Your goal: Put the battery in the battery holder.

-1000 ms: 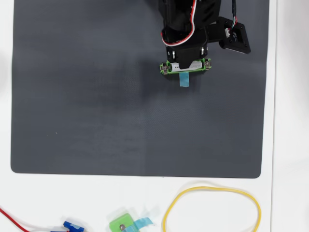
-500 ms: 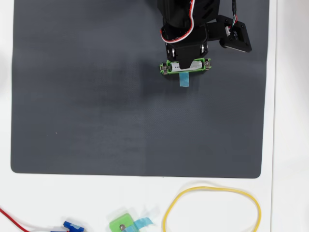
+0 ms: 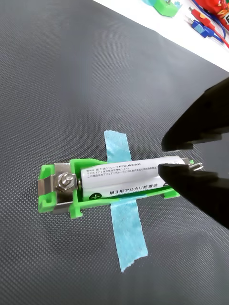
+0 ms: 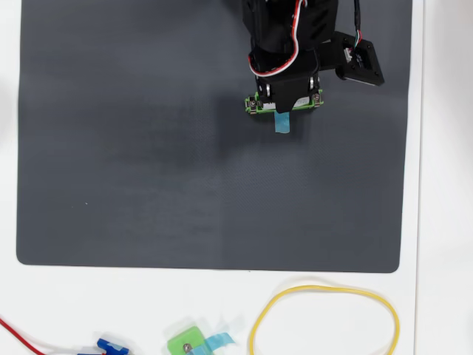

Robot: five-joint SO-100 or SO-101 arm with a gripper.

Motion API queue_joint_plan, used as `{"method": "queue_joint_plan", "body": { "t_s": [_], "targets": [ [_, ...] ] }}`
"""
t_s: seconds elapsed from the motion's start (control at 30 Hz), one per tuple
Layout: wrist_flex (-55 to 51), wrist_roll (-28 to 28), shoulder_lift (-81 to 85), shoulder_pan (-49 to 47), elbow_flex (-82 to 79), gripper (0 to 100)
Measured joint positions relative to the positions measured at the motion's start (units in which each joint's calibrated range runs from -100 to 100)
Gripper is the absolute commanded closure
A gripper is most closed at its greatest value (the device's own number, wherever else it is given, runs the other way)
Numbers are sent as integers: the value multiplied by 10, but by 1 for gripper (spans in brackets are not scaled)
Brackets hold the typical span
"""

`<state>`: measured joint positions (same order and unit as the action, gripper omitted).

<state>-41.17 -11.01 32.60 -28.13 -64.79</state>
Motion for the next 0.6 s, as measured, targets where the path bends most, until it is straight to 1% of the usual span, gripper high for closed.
{"method": "queue_joint_plan", "body": {
  "t_s": [0.3,0.4,0.6],
  "targets": [
    [0,0,-13,0,0,100],
    [0,0,-50,0,4,100],
    [0,1,-67,0,12,100]
  ]
}}
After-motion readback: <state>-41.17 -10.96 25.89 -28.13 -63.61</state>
